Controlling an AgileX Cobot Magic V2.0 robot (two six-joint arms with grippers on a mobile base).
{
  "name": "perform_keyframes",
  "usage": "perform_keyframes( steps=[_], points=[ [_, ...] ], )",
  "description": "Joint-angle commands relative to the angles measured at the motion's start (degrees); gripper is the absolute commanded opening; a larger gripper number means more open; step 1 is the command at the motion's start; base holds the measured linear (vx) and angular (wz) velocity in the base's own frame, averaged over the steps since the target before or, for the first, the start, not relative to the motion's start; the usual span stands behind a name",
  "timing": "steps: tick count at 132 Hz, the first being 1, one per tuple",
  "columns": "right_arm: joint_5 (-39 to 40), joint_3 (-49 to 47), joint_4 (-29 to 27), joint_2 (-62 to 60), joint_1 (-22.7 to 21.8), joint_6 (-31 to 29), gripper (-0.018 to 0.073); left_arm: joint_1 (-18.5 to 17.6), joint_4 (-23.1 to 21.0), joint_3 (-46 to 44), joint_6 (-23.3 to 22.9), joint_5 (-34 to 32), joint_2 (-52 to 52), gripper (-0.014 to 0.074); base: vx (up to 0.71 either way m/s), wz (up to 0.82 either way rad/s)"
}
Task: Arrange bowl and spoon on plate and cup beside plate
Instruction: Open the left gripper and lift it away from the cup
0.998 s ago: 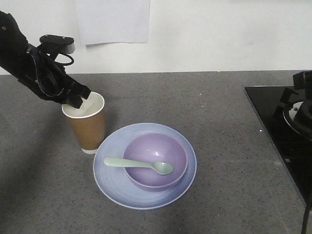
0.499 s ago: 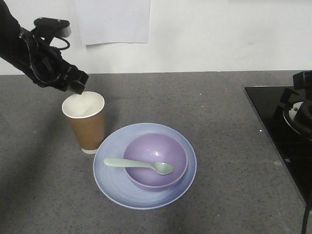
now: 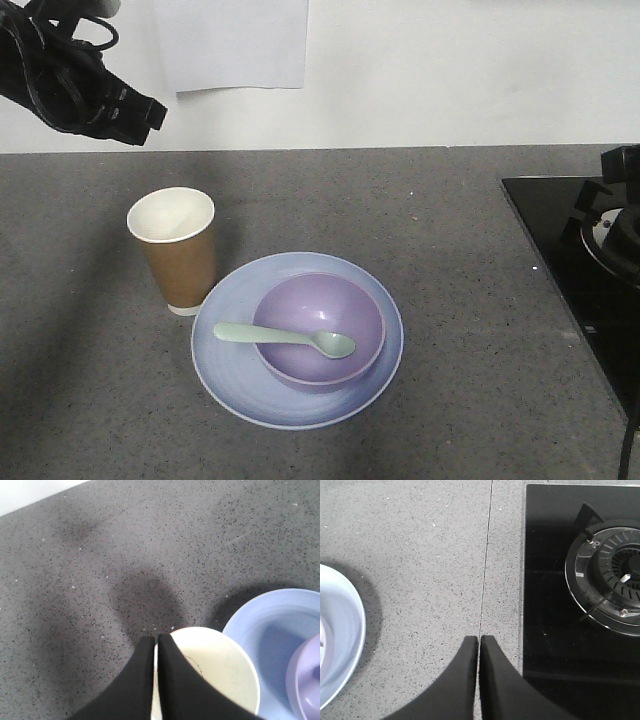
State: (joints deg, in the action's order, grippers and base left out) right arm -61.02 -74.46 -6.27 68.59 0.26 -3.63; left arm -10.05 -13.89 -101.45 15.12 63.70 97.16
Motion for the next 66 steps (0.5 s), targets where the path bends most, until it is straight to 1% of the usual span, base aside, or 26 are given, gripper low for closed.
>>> perform_keyframes(
  steps=[1,11,66],
  points=[
    [2.88,-1.62,-0.14,-1.32,-0.33,-0.51,-0.0001,-0.24,-1.23,-1.72,-0.56,-3.08,-2.64,-0.0008,0.00,0.00],
    [2.88,-1.62,-0.14,-1.32,-0.33,-0.51,-0.0001,-0.24,-1.25,-1.72,-0.56,-1.96,-2.64,-0.0008,0.00,0.00],
    [2.88,-1.62,-0.14,-1.32,-0.33,-0.51,-0.0001,-0.24,-1.25,-1.72,-0.56,-1.96,-2.64,-0.0008,0.00,0.00]
  ],
)
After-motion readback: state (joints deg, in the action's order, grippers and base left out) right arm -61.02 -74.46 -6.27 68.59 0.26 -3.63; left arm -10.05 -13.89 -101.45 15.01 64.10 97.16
